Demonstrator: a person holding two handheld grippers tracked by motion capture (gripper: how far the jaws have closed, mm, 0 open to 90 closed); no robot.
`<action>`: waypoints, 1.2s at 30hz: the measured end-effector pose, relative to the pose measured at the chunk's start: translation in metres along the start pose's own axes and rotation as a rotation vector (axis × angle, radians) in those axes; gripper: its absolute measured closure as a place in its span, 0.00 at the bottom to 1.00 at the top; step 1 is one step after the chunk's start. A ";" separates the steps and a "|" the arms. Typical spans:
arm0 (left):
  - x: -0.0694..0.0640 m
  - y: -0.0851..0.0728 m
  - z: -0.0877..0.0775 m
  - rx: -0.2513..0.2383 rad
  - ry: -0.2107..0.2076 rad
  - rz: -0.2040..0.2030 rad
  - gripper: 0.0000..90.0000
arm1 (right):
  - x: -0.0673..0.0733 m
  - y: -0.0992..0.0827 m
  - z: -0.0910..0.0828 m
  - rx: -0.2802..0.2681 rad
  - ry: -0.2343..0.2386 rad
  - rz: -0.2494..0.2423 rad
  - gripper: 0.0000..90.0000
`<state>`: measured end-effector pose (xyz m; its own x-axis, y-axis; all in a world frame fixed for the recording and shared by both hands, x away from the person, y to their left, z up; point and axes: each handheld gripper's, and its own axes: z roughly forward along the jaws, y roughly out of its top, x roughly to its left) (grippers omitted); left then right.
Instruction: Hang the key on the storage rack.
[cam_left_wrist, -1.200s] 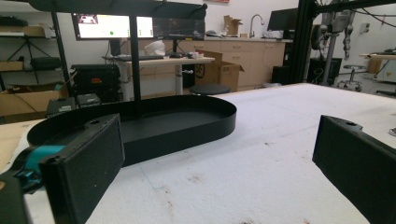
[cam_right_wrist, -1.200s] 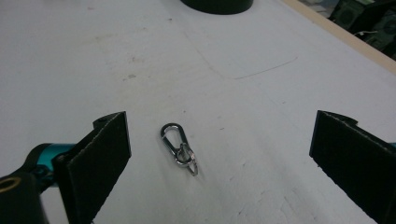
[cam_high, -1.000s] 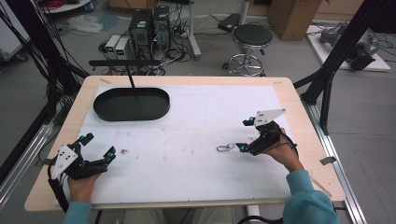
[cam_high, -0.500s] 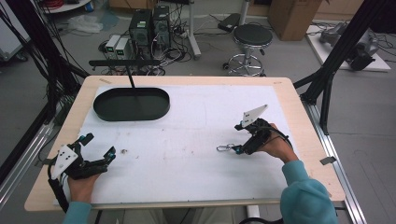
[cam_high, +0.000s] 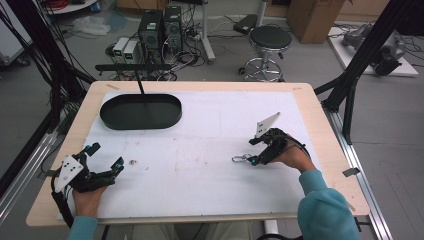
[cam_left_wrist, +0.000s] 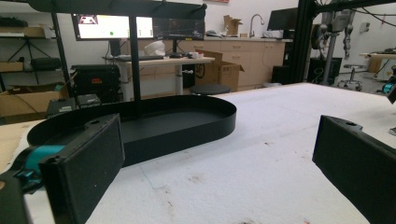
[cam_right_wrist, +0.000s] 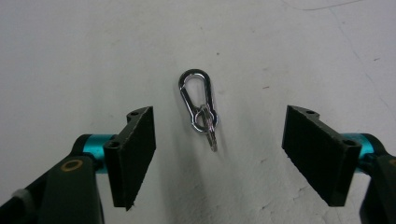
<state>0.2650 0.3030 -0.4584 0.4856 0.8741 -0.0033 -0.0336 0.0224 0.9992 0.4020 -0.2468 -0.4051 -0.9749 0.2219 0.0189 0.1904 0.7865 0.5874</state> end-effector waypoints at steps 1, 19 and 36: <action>0.000 0.000 0.000 0.001 0.000 0.000 0.03 | 0.000 0.000 0.001 0.003 0.001 -0.002 0.33; 0.000 0.000 0.000 -0.001 0.002 0.003 0.03 | -0.003 0.002 0.010 0.069 0.058 -0.031 0.67; 0.000 0.000 0.000 -0.003 0.001 0.001 0.03 | -0.002 0.003 0.011 0.092 0.058 -0.061 0.89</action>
<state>0.2649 0.3028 -0.4584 0.4846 0.8748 -0.0023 -0.0365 0.0228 0.9991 0.4062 -0.2389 -0.4119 -0.9895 0.1408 0.0335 0.1380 0.8477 0.5123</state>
